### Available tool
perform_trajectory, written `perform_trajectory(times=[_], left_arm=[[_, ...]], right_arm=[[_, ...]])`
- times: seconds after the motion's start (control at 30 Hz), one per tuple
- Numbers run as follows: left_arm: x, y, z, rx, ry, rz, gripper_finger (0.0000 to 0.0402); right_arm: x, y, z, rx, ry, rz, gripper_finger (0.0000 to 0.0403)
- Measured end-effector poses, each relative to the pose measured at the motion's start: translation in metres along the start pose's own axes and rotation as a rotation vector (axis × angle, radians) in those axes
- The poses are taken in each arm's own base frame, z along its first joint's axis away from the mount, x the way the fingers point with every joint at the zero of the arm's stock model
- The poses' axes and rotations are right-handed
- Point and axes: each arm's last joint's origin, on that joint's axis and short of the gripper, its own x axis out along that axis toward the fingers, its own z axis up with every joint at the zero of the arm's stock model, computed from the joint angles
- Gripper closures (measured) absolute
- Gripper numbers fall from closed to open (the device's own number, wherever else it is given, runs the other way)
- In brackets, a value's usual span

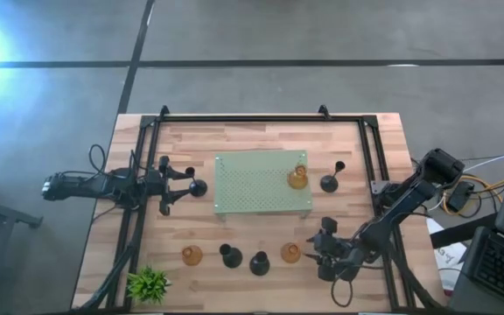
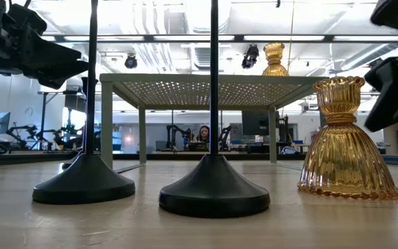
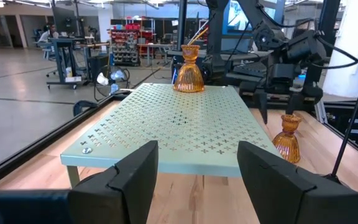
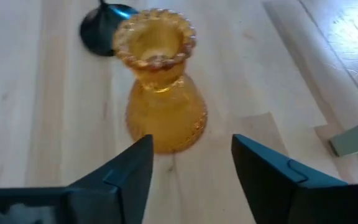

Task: Pick & Place candle stick holders
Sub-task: Put the yellow glass candle holder on the shelf

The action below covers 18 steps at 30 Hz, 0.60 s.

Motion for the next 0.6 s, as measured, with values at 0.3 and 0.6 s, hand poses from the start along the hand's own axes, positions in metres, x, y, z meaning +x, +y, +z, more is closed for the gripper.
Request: perform_trajectory(times=[0.3,0.6], left_arm=[[0.000,0.000,0.000,0.000,0.000,0.000,0.0177],[0.000,0.000,0.000,0.000,0.000,0.000,0.0177]], right_arm=[[0.009,0.006,0.006,0.055,-0.064,0.033,0.0148],[0.025,0.014,0.004,0.022,-0.120,0.065,0.0166]])
